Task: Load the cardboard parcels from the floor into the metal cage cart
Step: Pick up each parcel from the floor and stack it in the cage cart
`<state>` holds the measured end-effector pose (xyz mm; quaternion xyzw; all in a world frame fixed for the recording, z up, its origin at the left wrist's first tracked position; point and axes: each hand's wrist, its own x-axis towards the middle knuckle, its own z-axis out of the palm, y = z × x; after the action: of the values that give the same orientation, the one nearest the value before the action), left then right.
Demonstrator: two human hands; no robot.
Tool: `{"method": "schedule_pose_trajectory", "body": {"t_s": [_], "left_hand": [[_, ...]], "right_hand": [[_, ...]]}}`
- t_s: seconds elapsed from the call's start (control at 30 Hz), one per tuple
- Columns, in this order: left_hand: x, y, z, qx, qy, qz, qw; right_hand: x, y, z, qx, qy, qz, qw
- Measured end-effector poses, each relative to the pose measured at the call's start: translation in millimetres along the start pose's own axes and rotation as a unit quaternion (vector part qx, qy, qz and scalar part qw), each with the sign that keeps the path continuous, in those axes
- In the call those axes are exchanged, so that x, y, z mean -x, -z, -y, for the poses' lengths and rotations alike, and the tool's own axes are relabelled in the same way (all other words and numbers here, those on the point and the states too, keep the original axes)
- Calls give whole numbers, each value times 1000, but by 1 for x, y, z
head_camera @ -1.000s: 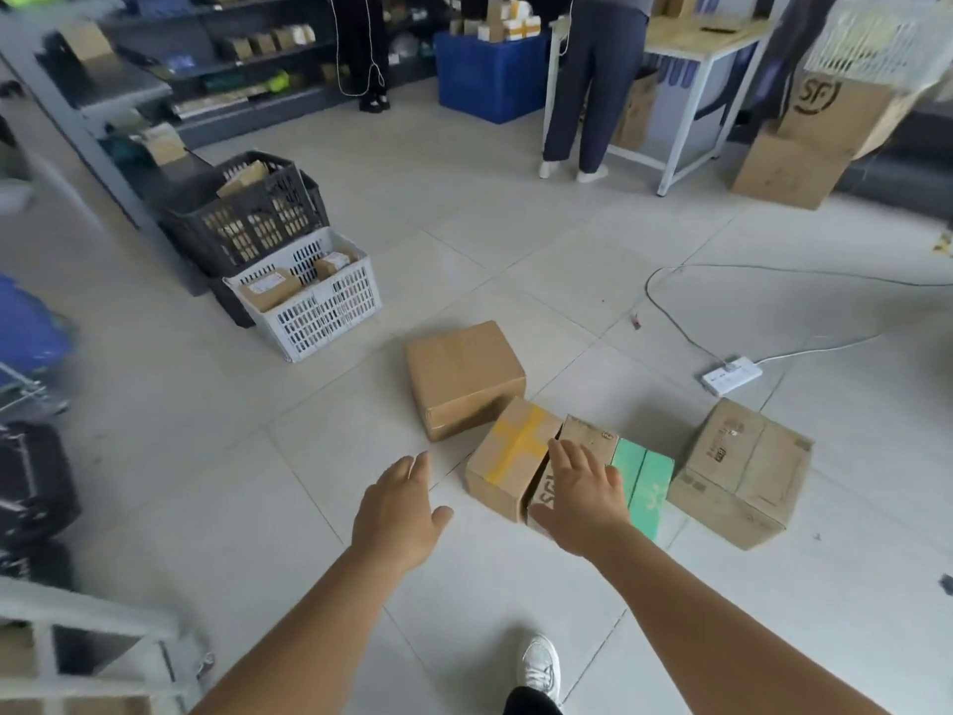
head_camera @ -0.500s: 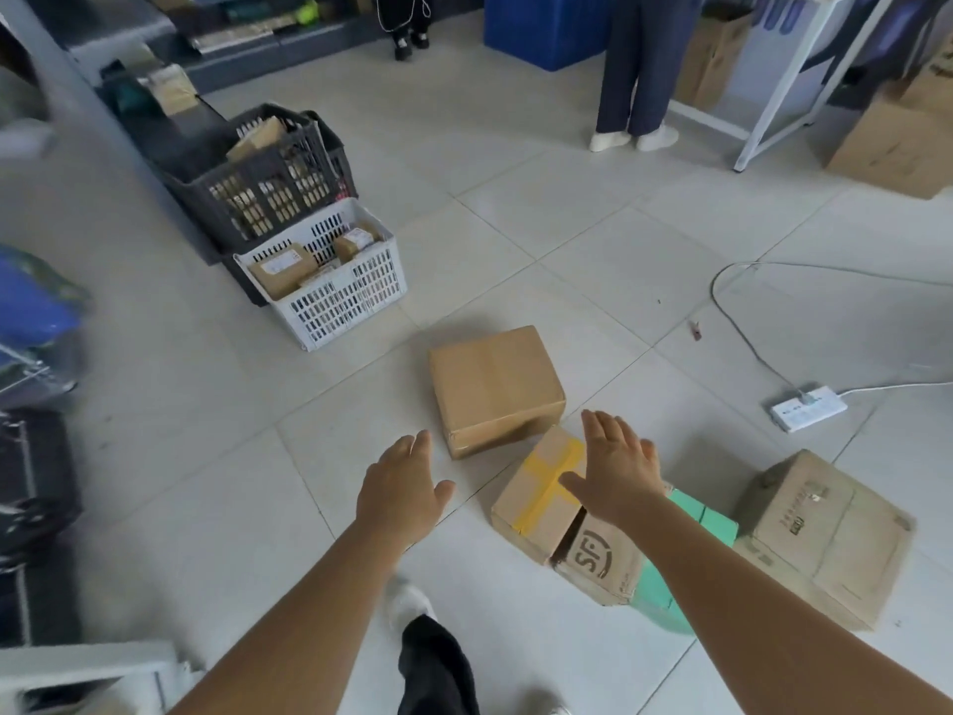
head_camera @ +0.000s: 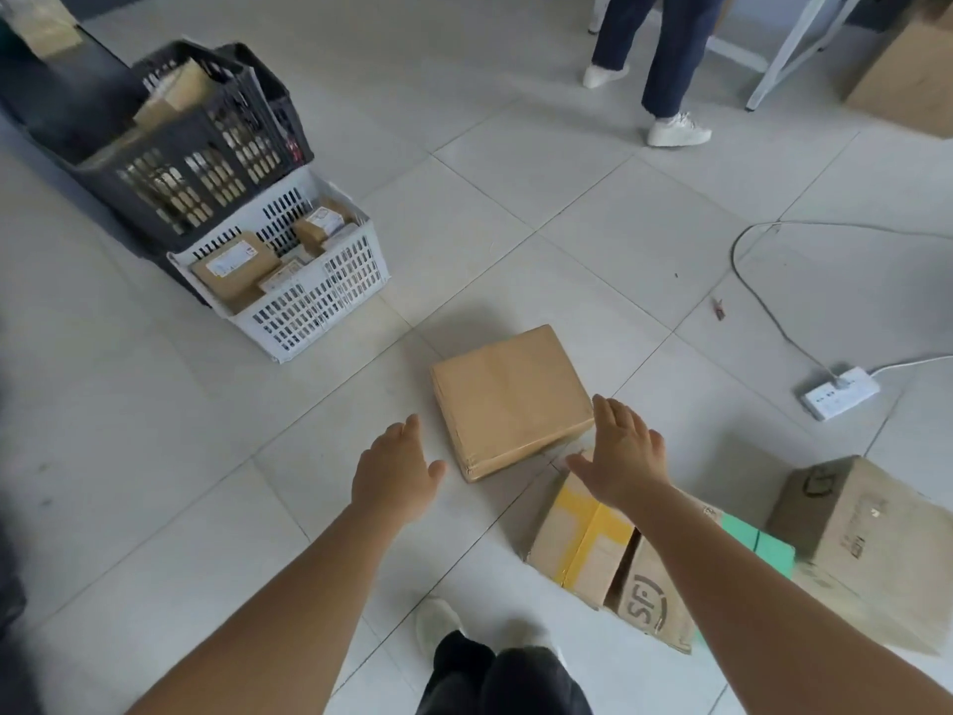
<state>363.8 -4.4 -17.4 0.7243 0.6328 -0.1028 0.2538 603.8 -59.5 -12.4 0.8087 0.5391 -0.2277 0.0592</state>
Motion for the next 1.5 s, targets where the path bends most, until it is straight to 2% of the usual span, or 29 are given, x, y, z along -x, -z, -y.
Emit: {"method": "schedule_pose_trajectory", "body": {"t_s": [0.17, 0.33, 0.7, 0.83, 1.0, 1.23, 1.5], "left_hand": [[-65, -19, 11, 7, 21, 24, 999], [-140, -55, 21, 1, 51, 45, 998], [-316, -189, 14, 64, 98, 95, 989], [-358, -240, 27, 129, 160, 99, 974], [-387, -292, 44, 236, 229, 102, 939], [-389, -326, 56, 413, 252, 57, 873], [-370, -313, 75, 469, 261, 11, 843]], "right_hand": [[-75, -16, 0, 8, -22, 23, 999], [-168, -61, -10, 2, -49, 62, 997], [-346, -192, -59, -32, -103, 115, 987], [-394, -234, -74, -50, -104, 111, 987], [-439, -276, -97, -126, -158, 101, 974], [-455, -300, -114, -224, -188, 106, 950], [-430, -277, -82, -248, -159, 66, 954]]}}
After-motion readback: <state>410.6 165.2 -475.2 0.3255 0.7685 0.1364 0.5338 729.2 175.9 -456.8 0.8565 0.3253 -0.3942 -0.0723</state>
